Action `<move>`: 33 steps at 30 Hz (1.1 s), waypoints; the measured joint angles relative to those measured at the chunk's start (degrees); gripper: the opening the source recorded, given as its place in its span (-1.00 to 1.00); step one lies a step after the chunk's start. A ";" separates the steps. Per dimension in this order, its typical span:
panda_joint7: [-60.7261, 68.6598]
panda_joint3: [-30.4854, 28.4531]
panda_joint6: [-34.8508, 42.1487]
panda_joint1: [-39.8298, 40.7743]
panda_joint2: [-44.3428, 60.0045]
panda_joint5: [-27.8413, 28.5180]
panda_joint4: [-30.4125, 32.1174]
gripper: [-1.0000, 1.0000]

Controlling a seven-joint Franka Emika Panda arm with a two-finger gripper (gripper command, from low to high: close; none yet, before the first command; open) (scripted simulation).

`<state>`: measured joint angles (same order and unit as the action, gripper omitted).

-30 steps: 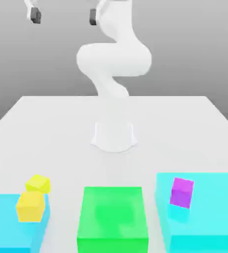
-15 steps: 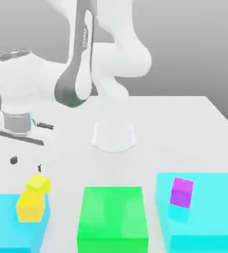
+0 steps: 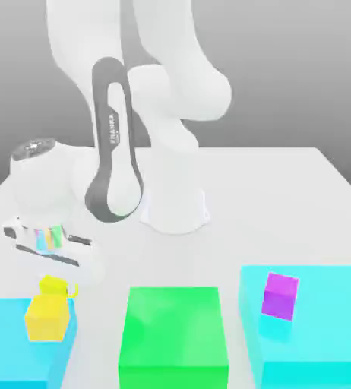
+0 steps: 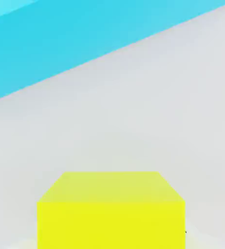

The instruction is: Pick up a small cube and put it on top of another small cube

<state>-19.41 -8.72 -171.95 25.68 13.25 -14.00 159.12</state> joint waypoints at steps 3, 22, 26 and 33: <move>-4.95 -3.94 4.57 -2.31 -5.98 6.69 1.29 -1.00; -37.04 -5.79 32.71 -5.67 -0.55 8.61 -31.85 -1.00; -44.19 -6.15 38.42 -6.89 1.93 8.24 -40.10 -1.00; -45.82 -5.40 33.93 -6.86 8.77 5.80 -42.29 1.00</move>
<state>-65.23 -14.12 -138.02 18.82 22.02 -8.21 116.83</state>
